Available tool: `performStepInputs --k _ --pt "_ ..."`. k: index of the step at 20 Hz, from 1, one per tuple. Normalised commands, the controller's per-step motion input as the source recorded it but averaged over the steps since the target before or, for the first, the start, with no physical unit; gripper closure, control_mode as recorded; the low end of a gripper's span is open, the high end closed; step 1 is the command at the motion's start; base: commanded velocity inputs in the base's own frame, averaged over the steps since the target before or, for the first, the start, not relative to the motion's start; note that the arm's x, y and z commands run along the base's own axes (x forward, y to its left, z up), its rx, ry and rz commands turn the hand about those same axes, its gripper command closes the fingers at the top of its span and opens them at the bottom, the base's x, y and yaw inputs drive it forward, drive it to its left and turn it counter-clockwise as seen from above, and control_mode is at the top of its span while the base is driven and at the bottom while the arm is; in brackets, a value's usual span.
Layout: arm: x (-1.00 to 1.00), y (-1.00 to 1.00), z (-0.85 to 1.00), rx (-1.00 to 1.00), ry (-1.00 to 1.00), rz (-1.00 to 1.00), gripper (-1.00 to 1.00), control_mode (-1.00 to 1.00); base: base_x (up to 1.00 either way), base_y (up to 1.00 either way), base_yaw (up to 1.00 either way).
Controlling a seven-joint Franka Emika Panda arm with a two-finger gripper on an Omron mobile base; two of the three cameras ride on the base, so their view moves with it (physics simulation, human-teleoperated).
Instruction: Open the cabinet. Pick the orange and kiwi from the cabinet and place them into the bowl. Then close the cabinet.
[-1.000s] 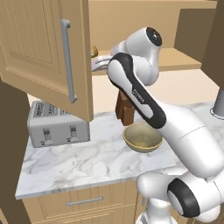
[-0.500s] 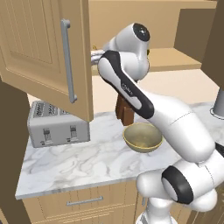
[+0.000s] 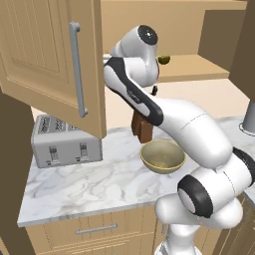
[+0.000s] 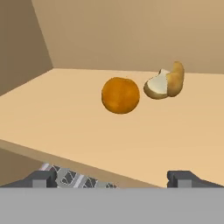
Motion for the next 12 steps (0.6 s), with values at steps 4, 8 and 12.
performStepInputs --k 4,8,12 --pt "0.39 0.07 0.00 0.00 0.00 -0.03 -1.00 -1.00 0.00 0.00 0.00" --pt "0.37 0.11 0.00 0.00 0.00 -0.03 -1.00 -1.00 0.00 0.00 0.00" --pt "0.27 0.17 0.00 0.00 0.01 -0.01 -1.00 -1.00 0.00 0.00 0.00"
